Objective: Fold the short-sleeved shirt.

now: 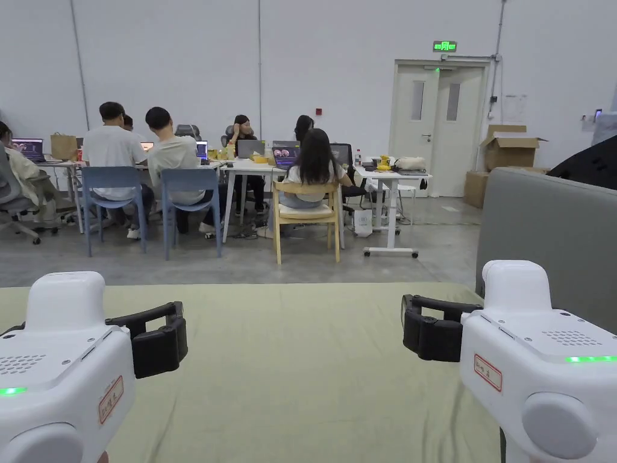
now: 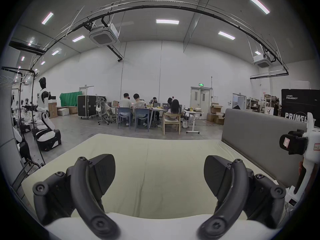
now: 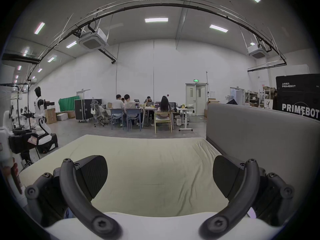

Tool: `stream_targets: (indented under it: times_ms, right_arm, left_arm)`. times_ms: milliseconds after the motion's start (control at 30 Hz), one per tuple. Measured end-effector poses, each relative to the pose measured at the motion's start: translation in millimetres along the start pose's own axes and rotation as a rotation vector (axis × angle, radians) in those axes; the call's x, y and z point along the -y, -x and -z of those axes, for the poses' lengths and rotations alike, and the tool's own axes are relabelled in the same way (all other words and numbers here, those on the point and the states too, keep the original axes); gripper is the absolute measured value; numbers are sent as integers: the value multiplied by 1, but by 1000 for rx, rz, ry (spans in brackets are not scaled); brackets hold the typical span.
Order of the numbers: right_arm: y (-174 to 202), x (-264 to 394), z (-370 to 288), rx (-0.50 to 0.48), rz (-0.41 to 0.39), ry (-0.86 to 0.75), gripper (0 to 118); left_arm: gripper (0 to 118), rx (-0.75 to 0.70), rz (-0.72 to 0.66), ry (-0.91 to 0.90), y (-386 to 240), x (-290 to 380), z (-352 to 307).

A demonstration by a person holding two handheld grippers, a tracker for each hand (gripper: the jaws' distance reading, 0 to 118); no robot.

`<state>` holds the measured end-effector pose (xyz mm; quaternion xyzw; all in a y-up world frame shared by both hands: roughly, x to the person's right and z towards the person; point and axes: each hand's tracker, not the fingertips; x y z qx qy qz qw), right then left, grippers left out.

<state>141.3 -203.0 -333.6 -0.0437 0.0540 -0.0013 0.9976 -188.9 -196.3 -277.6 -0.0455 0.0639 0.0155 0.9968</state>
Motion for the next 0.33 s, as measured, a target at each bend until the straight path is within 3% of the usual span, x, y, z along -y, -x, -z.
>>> stream_targets:
  times_ms: [167,267,333]
  right_arm:
    - [-9,3,1,-30,33,-8,118]
    - [-16,-1,3,-103,120,35,118]
    - [-16,1,1,-94,124,19,118]
  left_arm:
    - [110,9,10,3,-3,3,-1]
    - [110,12,9,6,-4,3,-1]
    - [110,13,8,8,-3,3,2]
